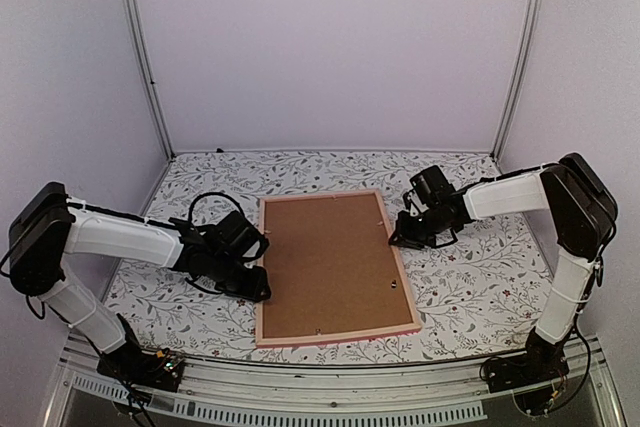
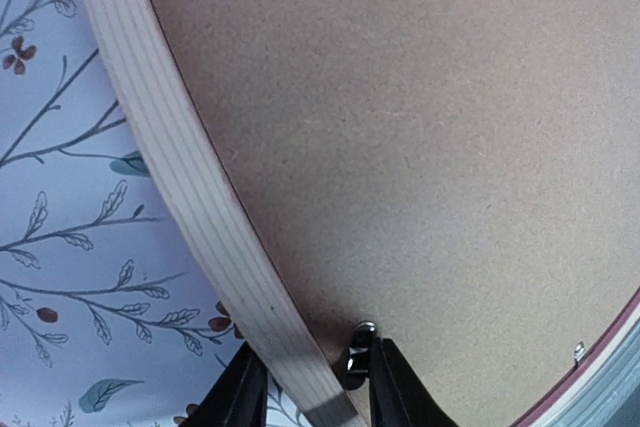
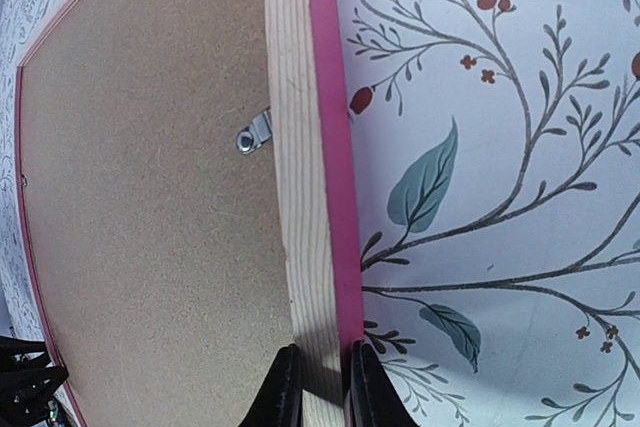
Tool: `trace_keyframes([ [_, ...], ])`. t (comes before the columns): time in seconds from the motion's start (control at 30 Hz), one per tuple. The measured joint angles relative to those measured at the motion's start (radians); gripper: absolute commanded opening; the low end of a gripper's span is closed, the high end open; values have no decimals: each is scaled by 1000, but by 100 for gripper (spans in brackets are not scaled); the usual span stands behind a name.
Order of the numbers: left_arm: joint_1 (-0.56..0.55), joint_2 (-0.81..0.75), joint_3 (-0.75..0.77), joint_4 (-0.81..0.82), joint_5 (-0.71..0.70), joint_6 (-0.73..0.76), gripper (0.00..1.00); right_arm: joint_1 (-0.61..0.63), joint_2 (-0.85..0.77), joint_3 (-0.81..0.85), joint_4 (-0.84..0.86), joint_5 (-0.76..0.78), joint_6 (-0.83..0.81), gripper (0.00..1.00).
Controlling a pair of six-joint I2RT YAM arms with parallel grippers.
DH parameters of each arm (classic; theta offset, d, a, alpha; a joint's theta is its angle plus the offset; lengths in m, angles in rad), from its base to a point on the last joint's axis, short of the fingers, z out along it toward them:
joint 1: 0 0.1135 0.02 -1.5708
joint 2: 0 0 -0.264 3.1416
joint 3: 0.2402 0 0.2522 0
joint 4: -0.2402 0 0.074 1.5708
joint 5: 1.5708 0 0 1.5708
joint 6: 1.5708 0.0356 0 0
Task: Put the photo into the frame
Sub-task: Press the fastener onto the backboard.
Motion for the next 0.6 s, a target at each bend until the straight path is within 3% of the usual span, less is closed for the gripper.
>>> trace_keyframes([
  [0.6,0,-27,-49,65,-5,7,18,0,-8,-15,19,15,0,12],
])
